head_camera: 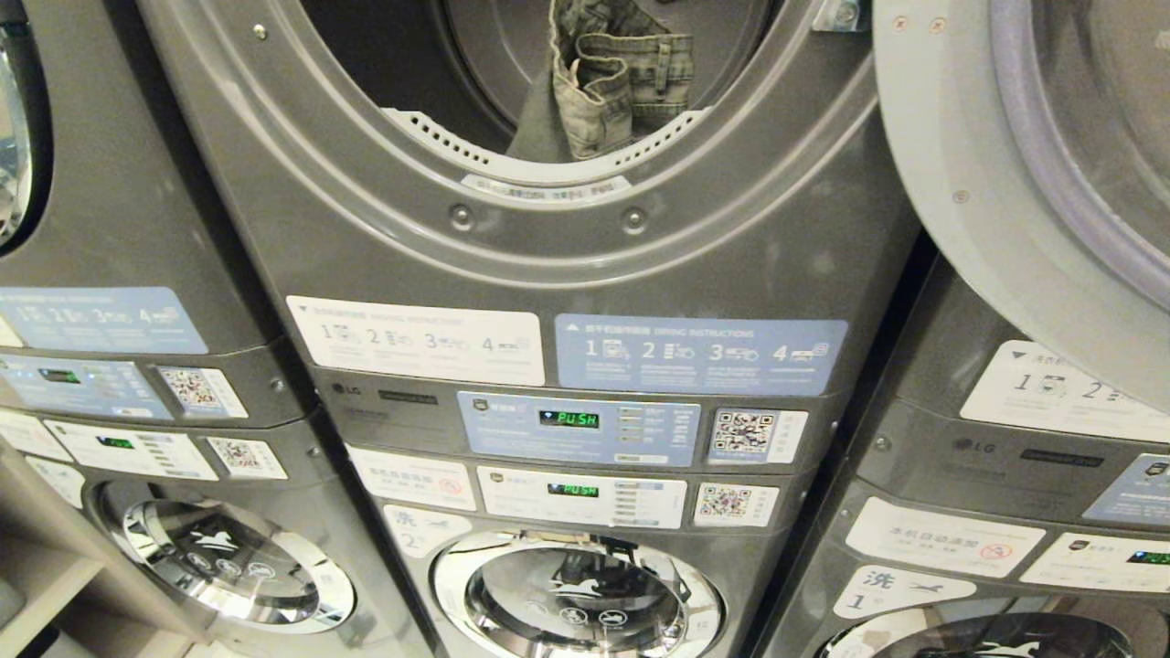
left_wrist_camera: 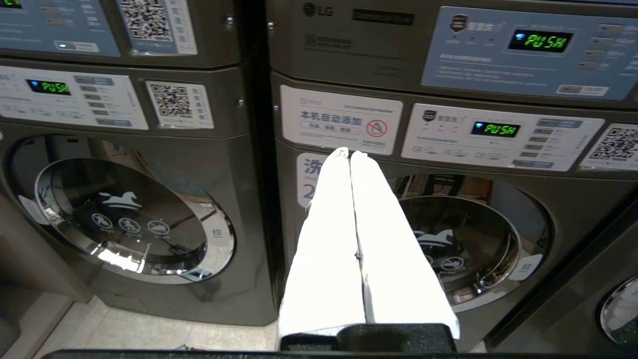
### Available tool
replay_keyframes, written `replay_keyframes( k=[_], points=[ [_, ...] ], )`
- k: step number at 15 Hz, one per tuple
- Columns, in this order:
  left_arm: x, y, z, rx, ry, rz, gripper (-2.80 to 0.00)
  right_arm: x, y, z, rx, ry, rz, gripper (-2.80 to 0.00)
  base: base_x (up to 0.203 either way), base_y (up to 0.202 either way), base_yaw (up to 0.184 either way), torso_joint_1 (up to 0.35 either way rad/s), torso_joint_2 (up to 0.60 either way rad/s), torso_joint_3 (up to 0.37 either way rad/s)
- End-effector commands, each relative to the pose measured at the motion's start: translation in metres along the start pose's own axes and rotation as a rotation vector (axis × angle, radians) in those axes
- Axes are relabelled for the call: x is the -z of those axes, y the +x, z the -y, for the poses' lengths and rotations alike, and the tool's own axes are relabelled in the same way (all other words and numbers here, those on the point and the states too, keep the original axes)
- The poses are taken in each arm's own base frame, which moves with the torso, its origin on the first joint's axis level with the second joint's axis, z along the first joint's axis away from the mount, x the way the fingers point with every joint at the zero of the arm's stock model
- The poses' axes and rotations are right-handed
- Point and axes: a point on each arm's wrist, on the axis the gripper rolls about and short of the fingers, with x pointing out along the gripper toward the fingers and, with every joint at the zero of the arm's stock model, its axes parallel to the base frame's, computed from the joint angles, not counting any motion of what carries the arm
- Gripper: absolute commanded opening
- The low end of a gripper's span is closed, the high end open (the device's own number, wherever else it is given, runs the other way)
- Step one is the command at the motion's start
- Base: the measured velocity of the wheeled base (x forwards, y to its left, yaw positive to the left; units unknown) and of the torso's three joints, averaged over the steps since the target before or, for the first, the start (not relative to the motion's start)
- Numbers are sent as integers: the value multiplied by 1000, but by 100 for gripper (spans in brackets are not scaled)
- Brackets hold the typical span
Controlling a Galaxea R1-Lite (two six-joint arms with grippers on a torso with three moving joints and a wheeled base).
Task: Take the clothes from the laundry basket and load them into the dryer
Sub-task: Close the dryer
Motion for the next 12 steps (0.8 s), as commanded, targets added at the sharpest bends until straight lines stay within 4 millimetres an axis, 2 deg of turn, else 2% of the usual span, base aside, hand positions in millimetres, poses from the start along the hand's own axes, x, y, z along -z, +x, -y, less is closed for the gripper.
replay_keyframes(
  k=[1,8,12],
  points=[
    [0,0,0,0,0,1,-280,0,0,0,-1,1,-1,-280,0,-197,0,-2,2,2],
    [0,0,0,0,0,2,-280,0,0,0,1,3,-1,-280,0,-191,3,2,4,2],
    [0,0,0,0,0,2,-280,0,0,0,0,13,-1,-280,0,-46,1,1,0,2]
  ],
)
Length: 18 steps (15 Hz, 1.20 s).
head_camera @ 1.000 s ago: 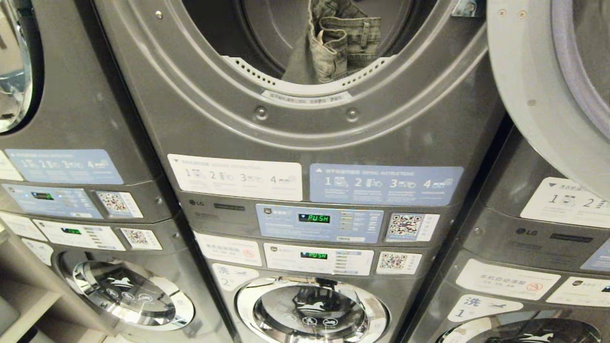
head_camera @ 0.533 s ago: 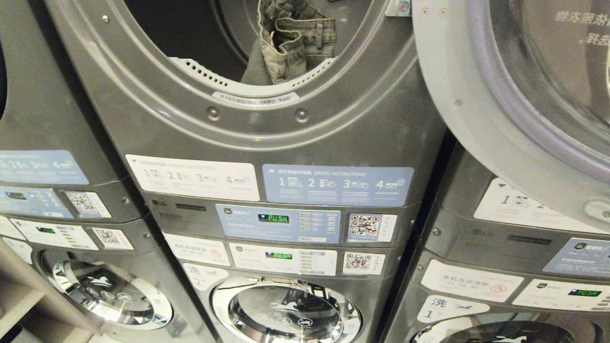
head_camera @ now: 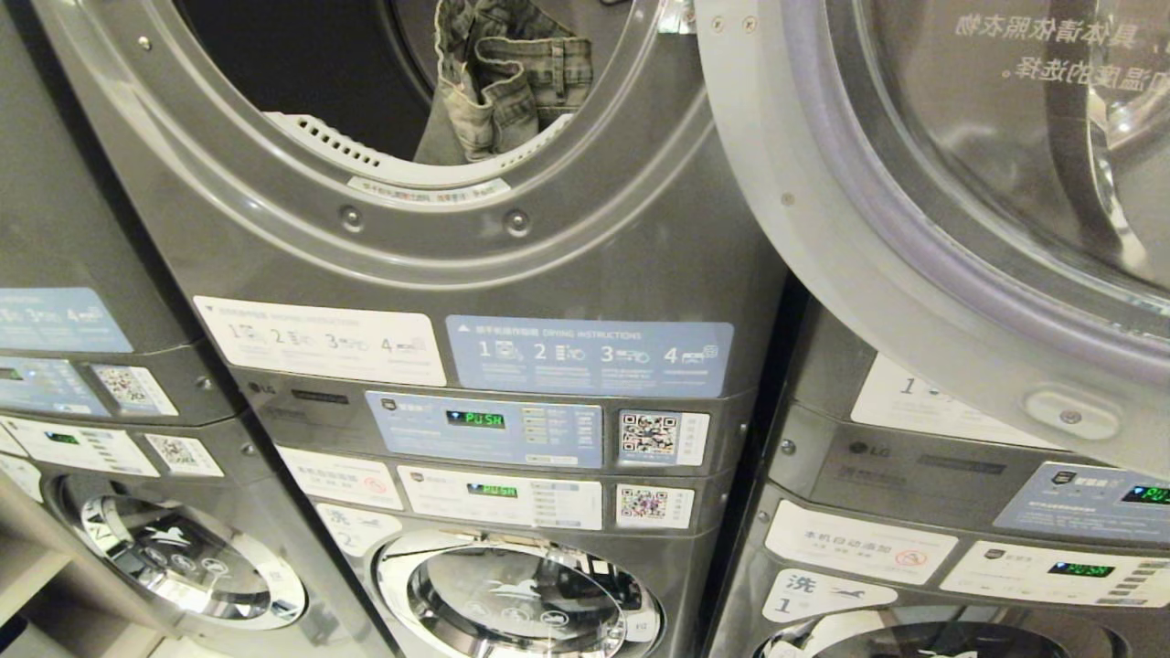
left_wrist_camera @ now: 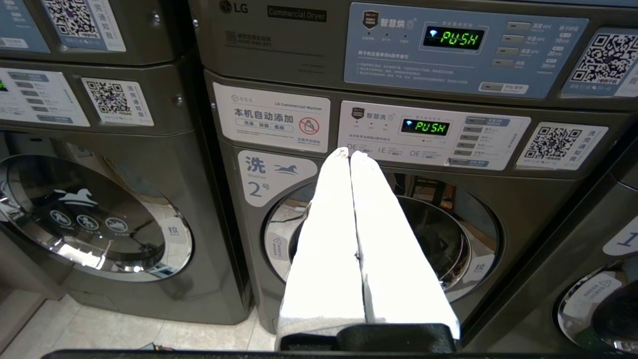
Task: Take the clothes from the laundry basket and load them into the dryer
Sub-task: Close the dryer
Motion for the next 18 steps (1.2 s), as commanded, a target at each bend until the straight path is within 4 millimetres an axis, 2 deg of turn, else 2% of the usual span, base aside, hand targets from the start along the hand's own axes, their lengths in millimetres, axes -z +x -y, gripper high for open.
replay_keyframes(
  k=[1,3,9,15,18],
  points=[
    [0,0,0,-1,-1,1,-280,0,0,0,0,2,0,-280,0,0,0,0,0,0],
    [0,0,0,-1,-1,1,-280,0,0,0,-2,6,0,-280,0,0,0,0,0,0],
    [0,0,0,-1,2,1,-280,0,0,0,0,7,1,-280,-3,4,-108,-3,-1,1],
    [0,0,0,-1,1,-2,-280,0,0,0,-2,9,1,-280,0,0,0,0,0,0],
    [1,0,0,-1,-1,-4,-280,0,0,0,0,10,1,-280,-134,0,1,10,15,3]
  ],
)
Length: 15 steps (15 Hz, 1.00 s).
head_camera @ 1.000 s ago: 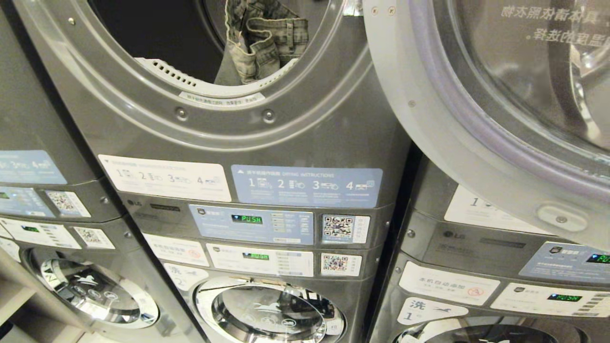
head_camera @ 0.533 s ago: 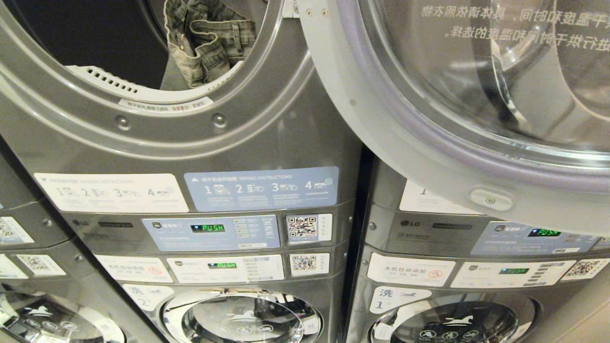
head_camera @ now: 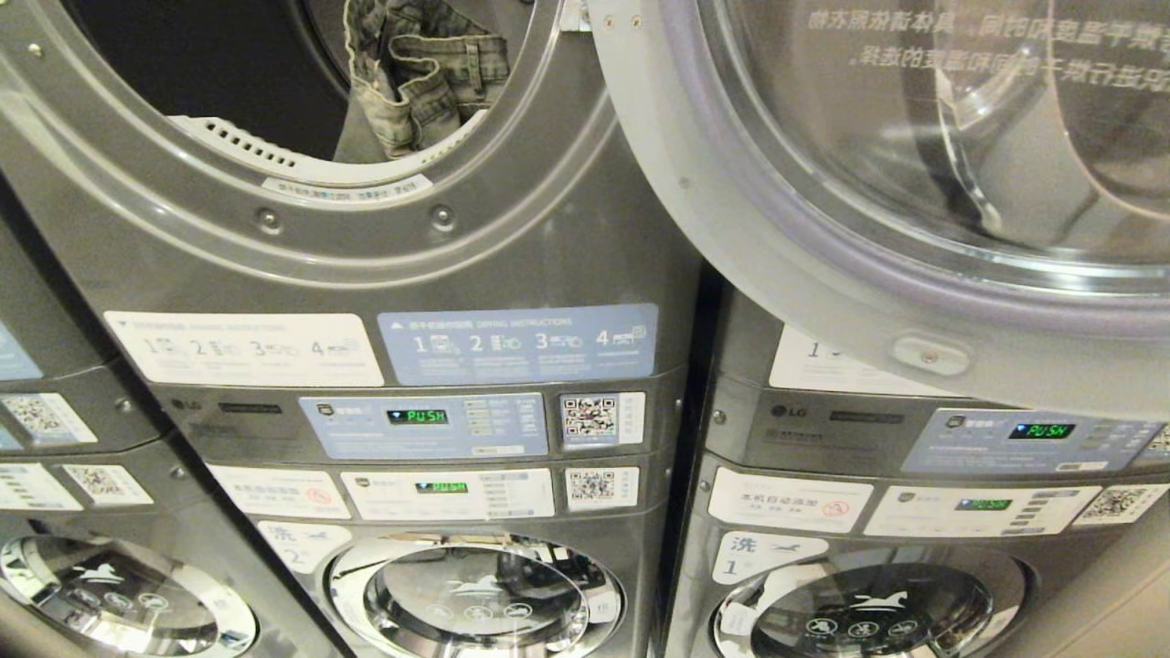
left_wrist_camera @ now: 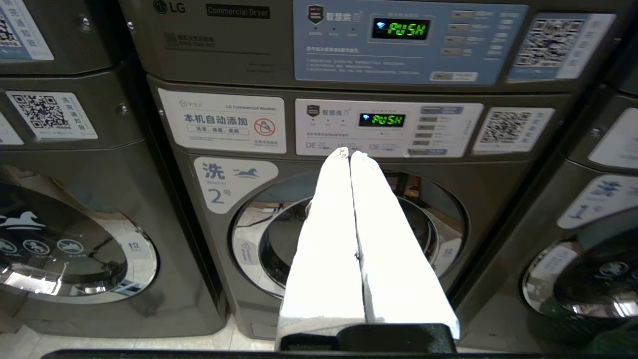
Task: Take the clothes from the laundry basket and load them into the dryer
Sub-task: Close the dryer
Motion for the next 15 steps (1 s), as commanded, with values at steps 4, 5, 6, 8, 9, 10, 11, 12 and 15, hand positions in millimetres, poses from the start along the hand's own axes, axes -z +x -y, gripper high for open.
replay_keyframes(
  k=[4,5,6,8,9,10,11,12,15],
  points=[
    [0,0,0,0,-1,2,-280,0,0,0,-1,2,1,-280,-194,0,2,-8,1,6],
    [0,0,0,0,-1,2,-280,0,0,0,0,2,2,-280,-195,0,0,0,2,6],
    [0,0,0,0,-1,2,-280,0,0,0,1,3,1,-280,-197,0,4,-1,-1,4],
    [0,0,0,0,2,7,-280,-12,-3,1,20,-3,35,-280,-179,0,1,2,2,2],
    [0,0,0,0,2,8,-280,-30,-8,2,50,-1,76,-280,-90,0,1,1,-5,2],
    [0,0,0,0,2,7,-280,-45,-8,4,77,5,82,-280,0,0,0,0,0,0],
    [0,0,0,0,2,7,-280,-65,-5,5,103,21,69,-280,0,0,0,0,0,0],
    [0,0,0,0,2,7,-280,-89,4,7,137,50,44,-280,0,0,0,0,0,0],
    [-1,0,0,0,2,8,-280,-145,49,15,343,174,-49,-280,0,0,0,0,0,0]
  ],
)
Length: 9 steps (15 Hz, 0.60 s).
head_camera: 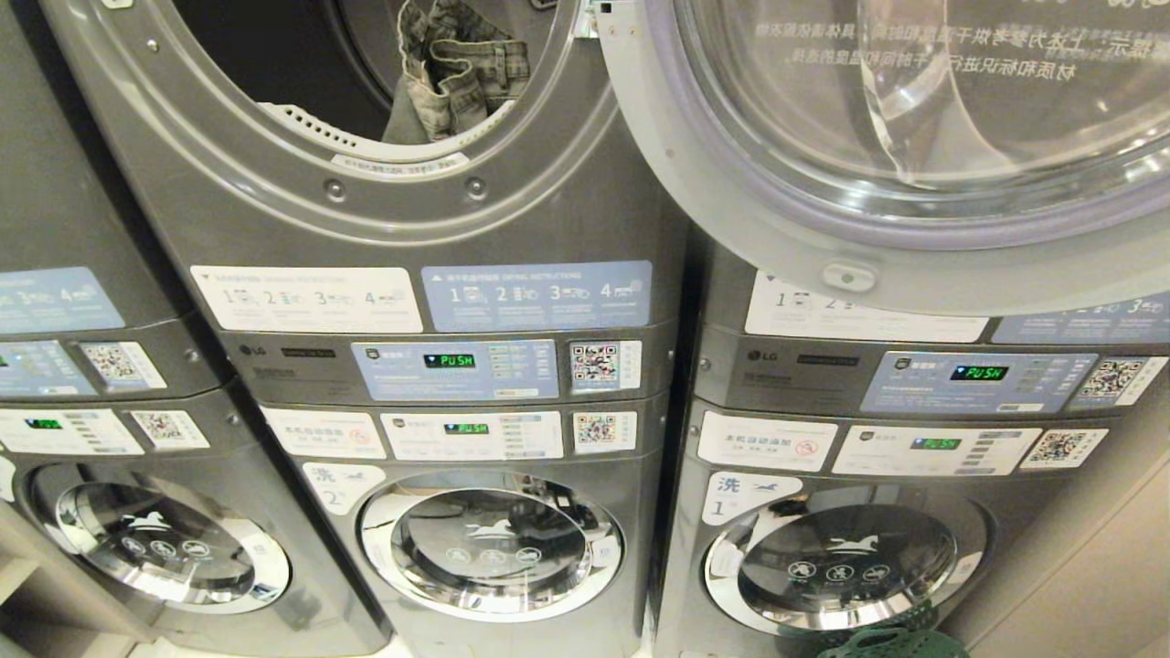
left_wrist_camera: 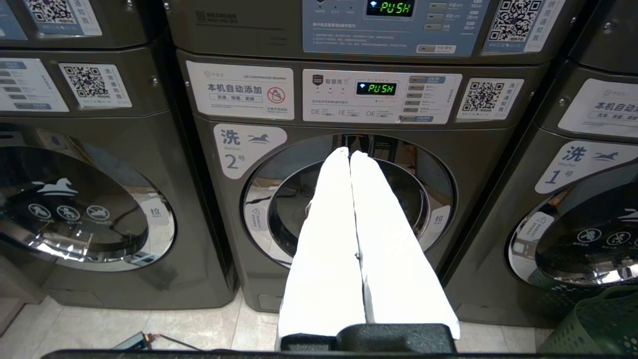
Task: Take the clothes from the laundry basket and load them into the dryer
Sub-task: Close the dryer
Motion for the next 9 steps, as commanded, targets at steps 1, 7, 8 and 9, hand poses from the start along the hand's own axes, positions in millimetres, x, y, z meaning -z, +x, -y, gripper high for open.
replay_keyframes(
  k=[1,7,8,9],
  points=[
    [0,0,0,0,0,1,-280,-15,51,-14,140,26,-147,-280,0,0,0,0,0,0],
    [0,0,0,0,0,2,-280,-42,120,-21,471,295,-106,-280,0,0,0,0,0,0],
    [0,0,0,0,0,1,-280,-44,121,-17,499,315,-91,-280,0,0,0,0,0,0],
    [0,0,0,0,0,1,-280,-46,125,-10,525,345,-83,-280,0,0,0,0,0,0]
  ],
)
